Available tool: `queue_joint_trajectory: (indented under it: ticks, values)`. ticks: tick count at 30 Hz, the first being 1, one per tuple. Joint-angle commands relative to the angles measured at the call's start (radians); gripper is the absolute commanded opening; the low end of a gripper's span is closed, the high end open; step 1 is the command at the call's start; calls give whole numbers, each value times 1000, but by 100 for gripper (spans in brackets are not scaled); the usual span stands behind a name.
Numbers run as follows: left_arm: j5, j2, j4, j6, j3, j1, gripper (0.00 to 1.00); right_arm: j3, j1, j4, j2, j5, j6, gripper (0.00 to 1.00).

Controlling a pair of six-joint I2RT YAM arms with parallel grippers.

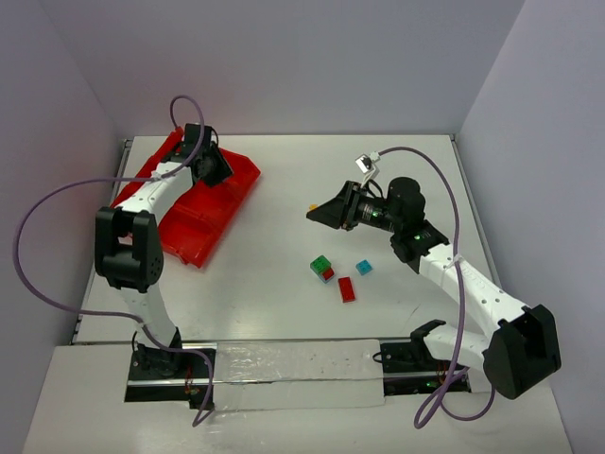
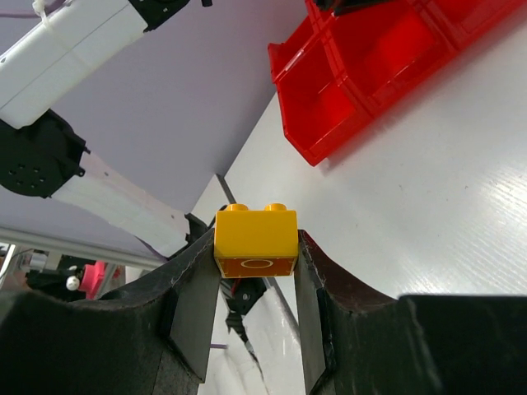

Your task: Sort the legos into containers by color

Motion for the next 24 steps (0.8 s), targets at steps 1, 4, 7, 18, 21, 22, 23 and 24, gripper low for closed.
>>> queue_joint_trajectory:
  ticks: [1, 4, 7, 18, 21, 22, 23, 24]
  values:
    - [-73, 16, -21, 40, 75, -8, 0, 60, -5, 21, -1, 4, -13, 0]
    - [-74, 56, -35, 47, 121, -6, 0, 57, -4, 31, 3, 2, -7, 0]
    - [-63, 81, -27, 55, 142, -6, 0, 49, -5, 38, 1, 4, 1, 0]
    - [-44, 160, -21, 79, 224, -12, 4, 37, -4, 56, 7, -8, 20, 0]
    - [-59, 178, -32, 79, 261, -13, 22, 42, -4, 44, 3, -9, 15, 0]
    - [-63, 184, -37, 78, 274, -12, 32, 43, -4, 41, 2, -8, 14, 0]
    - [-66, 192, -42, 77, 287, -12, 44, 44, -4, 40, 1, -7, 10, 0]
    - [-62, 199, -44, 80, 292, -12, 53, 47, -4, 36, 0, -7, 9, 0]
